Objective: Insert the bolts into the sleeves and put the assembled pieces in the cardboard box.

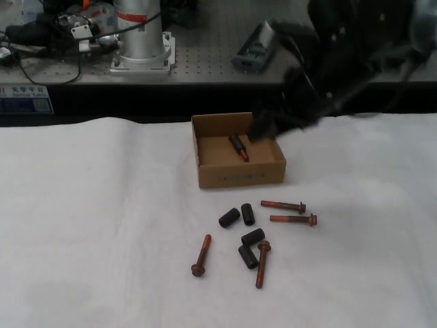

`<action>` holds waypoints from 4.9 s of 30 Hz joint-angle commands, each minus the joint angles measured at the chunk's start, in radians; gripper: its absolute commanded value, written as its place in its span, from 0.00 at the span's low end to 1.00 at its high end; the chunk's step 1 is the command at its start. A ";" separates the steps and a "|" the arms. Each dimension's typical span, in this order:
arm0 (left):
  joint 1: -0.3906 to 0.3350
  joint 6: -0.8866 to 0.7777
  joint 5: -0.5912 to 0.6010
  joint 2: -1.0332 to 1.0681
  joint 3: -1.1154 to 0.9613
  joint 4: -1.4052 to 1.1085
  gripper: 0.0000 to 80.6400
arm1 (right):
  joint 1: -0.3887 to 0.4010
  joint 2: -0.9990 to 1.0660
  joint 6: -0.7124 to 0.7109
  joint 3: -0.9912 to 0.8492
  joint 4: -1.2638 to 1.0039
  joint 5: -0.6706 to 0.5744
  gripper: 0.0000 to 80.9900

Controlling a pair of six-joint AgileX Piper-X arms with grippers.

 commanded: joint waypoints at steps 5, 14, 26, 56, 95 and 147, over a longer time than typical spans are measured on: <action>0.001 0.040 0.002 0.038 -0.006 -0.005 0.06 | 0.034 -0.216 0.023 0.227 -0.076 0.015 0.34; 0.001 0.042 0.113 0.115 0.094 -0.041 0.06 | 0.158 -0.791 0.293 0.724 -0.135 0.134 0.34; 0.001 0.038 0.234 0.113 0.203 -0.123 0.06 | 0.224 -1.326 0.512 0.932 -0.129 0.341 0.34; 0.001 0.006 0.280 0.113 0.128 -0.320 0.06 | 0.169 -0.104 1.167 0.467 -0.488 0.298 0.34; 0.001 0.006 0.280 0.113 0.074 -0.343 0.06 | -0.049 0.116 1.556 0.301 -0.446 0.293 0.31; 0.001 0.006 0.280 0.113 0.074 -0.372 0.06 | -0.044 0.226 1.823 0.298 -0.523 0.260 0.31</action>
